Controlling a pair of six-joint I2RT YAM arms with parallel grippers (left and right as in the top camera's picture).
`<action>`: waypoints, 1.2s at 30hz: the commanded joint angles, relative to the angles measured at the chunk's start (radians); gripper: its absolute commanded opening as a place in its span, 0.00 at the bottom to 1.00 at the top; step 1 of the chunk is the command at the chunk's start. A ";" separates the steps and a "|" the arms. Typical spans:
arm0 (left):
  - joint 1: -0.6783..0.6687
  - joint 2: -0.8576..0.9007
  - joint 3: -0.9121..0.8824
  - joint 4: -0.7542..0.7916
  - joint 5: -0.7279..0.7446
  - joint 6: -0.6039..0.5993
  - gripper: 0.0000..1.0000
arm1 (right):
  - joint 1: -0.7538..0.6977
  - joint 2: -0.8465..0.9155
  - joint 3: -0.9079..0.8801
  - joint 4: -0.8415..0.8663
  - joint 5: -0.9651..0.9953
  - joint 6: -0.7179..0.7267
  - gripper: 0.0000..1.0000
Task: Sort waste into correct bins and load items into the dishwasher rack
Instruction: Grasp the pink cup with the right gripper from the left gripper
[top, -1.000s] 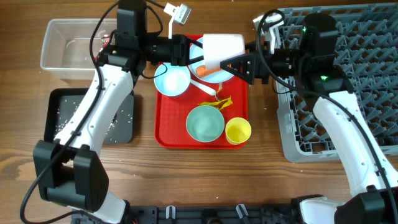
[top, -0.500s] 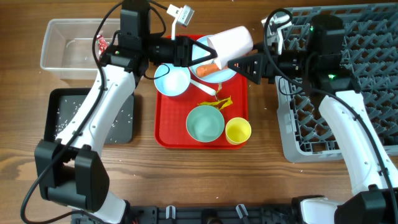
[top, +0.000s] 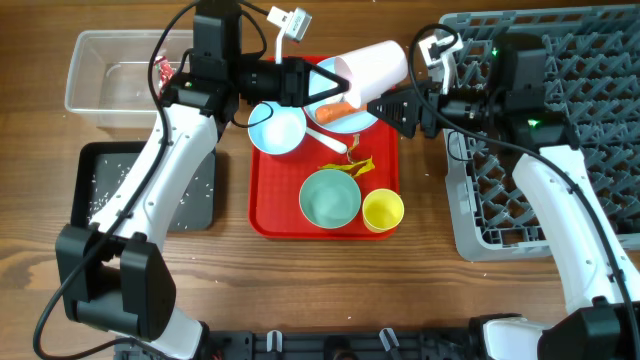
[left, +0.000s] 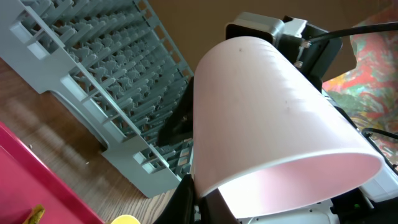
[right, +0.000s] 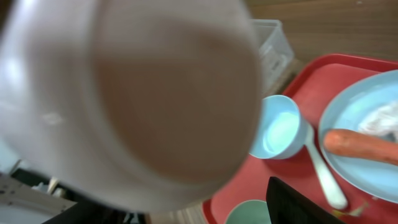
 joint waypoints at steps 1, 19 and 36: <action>-0.002 0.004 0.000 0.000 0.019 0.031 0.04 | -0.003 0.005 0.017 -0.048 0.142 -0.043 0.72; 0.006 0.004 0.000 -0.054 0.019 0.058 0.04 | -0.182 0.005 0.017 0.124 0.070 0.115 0.72; 0.005 0.004 0.000 -0.054 -0.018 0.057 0.04 | 0.019 0.005 0.017 0.134 0.108 0.120 0.72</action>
